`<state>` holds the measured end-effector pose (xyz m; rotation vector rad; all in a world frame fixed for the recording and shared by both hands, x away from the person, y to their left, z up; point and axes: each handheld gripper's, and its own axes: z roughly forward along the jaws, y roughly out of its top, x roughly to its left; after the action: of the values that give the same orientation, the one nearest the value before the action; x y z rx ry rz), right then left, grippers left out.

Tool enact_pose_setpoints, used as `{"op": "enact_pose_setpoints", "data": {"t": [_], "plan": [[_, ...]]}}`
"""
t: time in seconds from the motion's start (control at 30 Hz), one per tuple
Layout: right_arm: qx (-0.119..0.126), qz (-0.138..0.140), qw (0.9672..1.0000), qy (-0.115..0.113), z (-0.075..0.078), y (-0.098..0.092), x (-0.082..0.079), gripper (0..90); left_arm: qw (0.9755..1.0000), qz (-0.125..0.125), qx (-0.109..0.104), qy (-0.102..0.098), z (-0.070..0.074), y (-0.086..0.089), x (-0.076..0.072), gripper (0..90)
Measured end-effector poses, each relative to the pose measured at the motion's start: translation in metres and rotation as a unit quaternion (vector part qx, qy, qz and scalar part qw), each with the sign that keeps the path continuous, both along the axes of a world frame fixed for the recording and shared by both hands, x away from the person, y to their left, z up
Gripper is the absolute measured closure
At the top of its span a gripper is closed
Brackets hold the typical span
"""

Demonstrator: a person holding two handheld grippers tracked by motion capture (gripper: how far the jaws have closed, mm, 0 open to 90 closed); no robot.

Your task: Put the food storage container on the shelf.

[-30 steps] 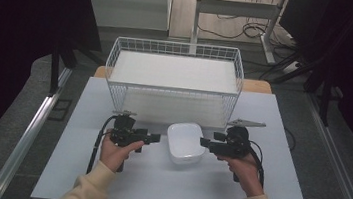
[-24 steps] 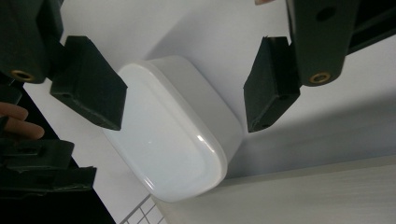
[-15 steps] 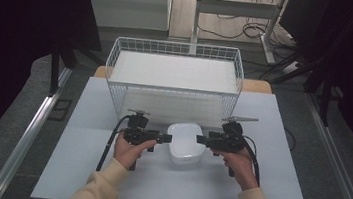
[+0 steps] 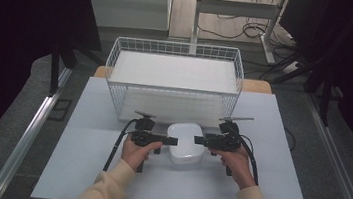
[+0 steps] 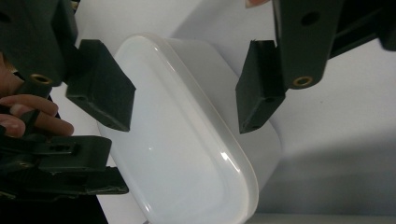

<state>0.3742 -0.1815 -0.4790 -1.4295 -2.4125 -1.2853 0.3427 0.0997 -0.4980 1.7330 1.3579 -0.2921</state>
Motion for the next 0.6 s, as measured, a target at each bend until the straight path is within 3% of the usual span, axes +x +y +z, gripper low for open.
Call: {"op": "enact_pose_setpoints", "data": {"t": [0.23,0.3,0.5,0.6], "plan": [[0.005,-0.003,0.9997,0.024,-0.005,0.003,0.003,47.8,0.9999,0.005,-0.003,0.013,-0.002,-0.003,0.001,45.1],[-0.001,-0.006,0.9997,0.024,-0.004,0.001,0.002,52.1,0.9998,0.013,0.004,0.012,-0.002,-0.003,0.001,52.8],[0.01,-0.014,0.9989,0.044,-0.001,-0.008,-0.002,61.1,0.9999,0.013,-0.002,0.005,0.001,-0.001,-0.003,60.3],[0.012,-0.014,0.9989,0.044,0.001,-0.01,-0.004,63.6,0.9999,0.011,-0.006,0.003,0.001,0.001,-0.005,63.2]]}}
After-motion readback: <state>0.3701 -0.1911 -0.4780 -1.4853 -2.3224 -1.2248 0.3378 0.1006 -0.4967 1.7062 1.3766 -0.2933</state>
